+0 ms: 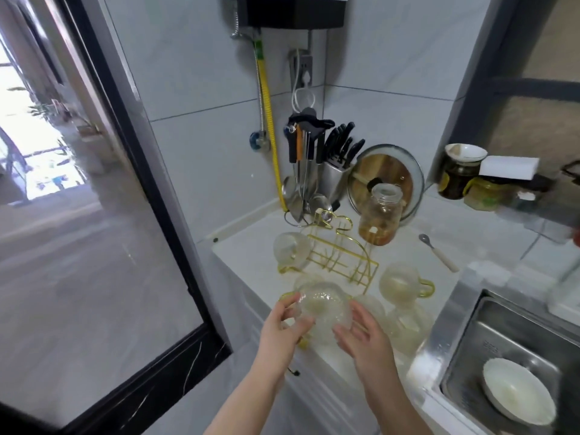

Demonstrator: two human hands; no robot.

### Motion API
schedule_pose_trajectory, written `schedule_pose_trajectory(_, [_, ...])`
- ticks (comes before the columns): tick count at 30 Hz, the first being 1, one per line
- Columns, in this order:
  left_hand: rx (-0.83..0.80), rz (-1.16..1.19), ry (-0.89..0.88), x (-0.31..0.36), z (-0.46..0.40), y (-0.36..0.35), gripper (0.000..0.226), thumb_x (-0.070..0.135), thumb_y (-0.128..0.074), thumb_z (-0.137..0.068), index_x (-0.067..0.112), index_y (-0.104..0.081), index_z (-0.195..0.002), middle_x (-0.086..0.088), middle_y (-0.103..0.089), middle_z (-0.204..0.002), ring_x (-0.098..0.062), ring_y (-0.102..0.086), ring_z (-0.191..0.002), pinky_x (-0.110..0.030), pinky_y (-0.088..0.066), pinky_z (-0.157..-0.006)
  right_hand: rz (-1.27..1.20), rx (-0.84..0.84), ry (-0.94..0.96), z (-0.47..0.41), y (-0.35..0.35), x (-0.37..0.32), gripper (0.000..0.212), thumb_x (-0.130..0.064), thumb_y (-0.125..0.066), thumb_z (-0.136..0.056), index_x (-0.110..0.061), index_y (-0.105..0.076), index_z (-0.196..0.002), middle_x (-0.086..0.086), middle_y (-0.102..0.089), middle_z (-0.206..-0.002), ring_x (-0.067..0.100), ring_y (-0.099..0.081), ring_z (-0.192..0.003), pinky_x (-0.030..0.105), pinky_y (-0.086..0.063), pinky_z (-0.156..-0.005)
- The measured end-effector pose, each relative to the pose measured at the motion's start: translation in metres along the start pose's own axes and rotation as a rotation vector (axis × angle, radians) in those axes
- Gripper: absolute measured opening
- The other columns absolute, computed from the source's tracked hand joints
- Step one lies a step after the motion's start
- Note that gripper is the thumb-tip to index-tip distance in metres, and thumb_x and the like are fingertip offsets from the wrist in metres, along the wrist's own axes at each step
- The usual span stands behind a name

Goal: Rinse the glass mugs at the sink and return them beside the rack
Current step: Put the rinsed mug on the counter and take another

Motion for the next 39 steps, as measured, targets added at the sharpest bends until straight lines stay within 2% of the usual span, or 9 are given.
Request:
schedule_pose_trajectory(3, [-0.019, 0.016, 0.0, 0.01, -0.019, 0.015, 0.04, 0.021, -0.072, -0.082, 0.034, -0.059, -0.117, -0.004, -0.062, -0.112, -0.015, -0.064, -0.087, -0.027, -0.052, -0.081, 0.022, 0.026, 0.004, -0.016, -0.019, -0.003, 0.044, -0.002, -0.068, -0.082, -0.041, -0.06, -0.101, -0.024, -0.07, -0.095, 0.004, -0.065, -0.1, 0.039, -0.052, -0.094])
schedule_pose_trajectory(7, [-0.048, 0.042, 0.014, 0.019, -0.045, 0.012, 0.04, 0.014, -0.069, -0.084, 0.027, -0.057, -0.119, -0.005, -0.062, -0.105, -0.015, -0.064, -0.079, -0.025, -0.053, -0.073, 0.044, 0.073, -0.003, -0.039, -0.022, -0.008, 0.045, -0.005, -0.07, -0.082, -0.029, -0.058, -0.119, -0.017, -0.064, -0.108, 0.013, -0.064, -0.106, 0.041, -0.052, -0.095])
schedule_pose_trajectory(11, [-0.081, 0.035, 0.031, 0.024, -0.08, -0.011, 0.037, 0.01, -0.068, -0.084, 0.025, -0.058, -0.116, -0.004, -0.062, -0.097, -0.018, -0.064, -0.076, -0.035, -0.055, -0.077, 0.061, 0.135, 0.004, -0.07, -0.005, -0.012, 0.047, -0.002, -0.069, -0.081, -0.021, -0.058, -0.123, -0.014, -0.064, -0.109, 0.015, -0.063, -0.105, 0.043, -0.051, -0.096])
schedule_pose_trajectory(14, [-0.108, 0.006, 0.052, 0.021, -0.103, -0.031, 0.032, 0.014, -0.066, -0.086, 0.025, -0.059, -0.115, -0.004, -0.06, -0.092, -0.018, -0.063, -0.075, -0.04, -0.055, -0.08, 0.052, 0.165, -0.01, -0.094, 0.012, -0.005, 0.043, -0.002, -0.069, -0.082, -0.022, -0.057, -0.117, -0.01, -0.064, -0.109, 0.017, -0.064, -0.105, 0.044, -0.051, -0.096])
schedule_pose_trajectory(17, [-0.128, -0.046, 0.064, 0.017, -0.127, -0.044, 0.032, 0.016, -0.064, -0.088, 0.022, -0.057, -0.119, -0.003, -0.059, -0.09, -0.018, -0.062, -0.074, -0.034, -0.054, -0.074, 0.062, 0.176, -0.027, -0.117, 0.024, 0.003, 0.041, -0.005, -0.07, -0.082, -0.022, -0.056, -0.116, -0.004, -0.063, -0.116, 0.02, -0.063, -0.106, 0.046, -0.051, -0.096])
schedule_pose_trajectory(24, [-0.146, -0.118, 0.147, -0.004, -0.168, -0.062, 0.033, 0.02, -0.063, -0.09, 0.02, -0.054, -0.121, -0.014, -0.06, -0.101, -0.025, -0.063, -0.08, -0.036, -0.055, -0.077, 0.083, 0.17, -0.096, -0.157, 0.039, 0.026, 0.047, -0.01, -0.071, -0.083, -0.02, -0.056, -0.126, 0.001, -0.063, -0.118, 0.021, -0.062, -0.108, 0.046, -0.05, -0.097])
schedule_pose_trajectory(30, [-0.167, -0.176, 0.184, -0.019, -0.188, -0.068, 0.036, 0.02, -0.063, -0.09, 0.015, -0.052, -0.124, -0.007, -0.056, -0.09, -0.023, -0.063, -0.074, -0.037, -0.059, -0.078, 0.133, 0.196, -0.169, -0.171, 0.047, 0.046, 0.047, -0.015, -0.07, -0.084, -0.024, -0.057, -0.128, 0.005, -0.061, -0.12, 0.021, -0.061, -0.109, 0.046, -0.051, -0.097])
schedule_pose_trajectory(34, [-0.237, -0.26, 0.176, -0.024, -0.192, -0.072, 0.035, 0.019, -0.056, -0.094, 0.027, -0.046, -0.126, -0.008, -0.055, -0.091, -0.02, -0.063, -0.074, -0.029, -0.059, -0.073, 0.178, 0.208, -0.2, -0.175, 0.048, 0.057, 0.046, -0.019, -0.069, -0.084, -0.025, -0.057, -0.128, 0.001, -0.063, -0.118, 0.017, -0.062, -0.106, 0.044, -0.053, -0.095])
schedule_pose_trajectory(39, [-0.279, -0.369, 0.139, -0.025, -0.203, -0.07, 0.037, 0.02, -0.059, -0.092, 0.032, -0.051, -0.126, -0.009, -0.063, -0.093, -0.021, -0.069, -0.08, -0.031, -0.06, -0.073, 0.21, 0.242, -0.231, -0.179, 0.051, 0.063, 0.044, -0.013, -0.066, -0.087, -0.019, -0.057, -0.129, 0.004, -0.063, -0.118, 0.022, -0.062, -0.106, 0.041, -0.054, -0.091])
Point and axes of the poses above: each hand's wrist, its own z-axis away from the middle knuckle, its own y-axis out of the back of the hand, x = y × z, the point moved 8 cm from there along -z, towards the middle knuckle
